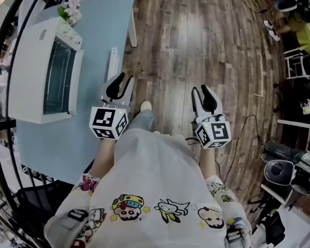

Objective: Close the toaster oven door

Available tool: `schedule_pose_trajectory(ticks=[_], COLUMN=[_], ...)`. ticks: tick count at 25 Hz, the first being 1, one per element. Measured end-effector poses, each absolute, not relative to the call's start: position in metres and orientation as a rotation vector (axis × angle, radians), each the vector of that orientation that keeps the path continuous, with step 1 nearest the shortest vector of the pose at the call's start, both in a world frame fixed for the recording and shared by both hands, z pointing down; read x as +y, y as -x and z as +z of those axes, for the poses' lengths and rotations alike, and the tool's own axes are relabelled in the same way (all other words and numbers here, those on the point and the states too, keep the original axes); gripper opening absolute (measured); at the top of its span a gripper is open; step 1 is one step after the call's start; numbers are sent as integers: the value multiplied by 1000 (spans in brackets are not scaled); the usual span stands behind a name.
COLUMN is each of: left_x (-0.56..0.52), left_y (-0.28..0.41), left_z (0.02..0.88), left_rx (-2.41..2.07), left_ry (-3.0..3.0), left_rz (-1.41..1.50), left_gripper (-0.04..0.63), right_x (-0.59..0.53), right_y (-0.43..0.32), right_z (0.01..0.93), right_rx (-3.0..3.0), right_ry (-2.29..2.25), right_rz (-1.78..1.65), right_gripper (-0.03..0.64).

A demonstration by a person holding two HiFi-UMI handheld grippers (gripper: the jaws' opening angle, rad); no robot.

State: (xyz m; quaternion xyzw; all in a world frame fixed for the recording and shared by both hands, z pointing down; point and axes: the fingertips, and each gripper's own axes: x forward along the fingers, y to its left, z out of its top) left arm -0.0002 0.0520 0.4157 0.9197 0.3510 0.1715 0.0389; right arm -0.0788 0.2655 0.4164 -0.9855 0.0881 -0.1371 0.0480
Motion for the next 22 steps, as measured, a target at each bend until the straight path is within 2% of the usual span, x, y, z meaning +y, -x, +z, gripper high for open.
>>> schedule_pose_trajectory(ticks=[12,22], left_x=[16,-58], left_y=[-57,-76], left_z=[398,414], left_rx=[942,486], left_ry=[-2830,-2889], left_rz=[465,413], left_gripper=[137,143], right_x=[220,130], right_y=[-7,-98], right_z=[395,406], right_rx=[461,1007], right_ry=[3013,2930], right_rz=[-412,-418], right_gripper=[138,150])
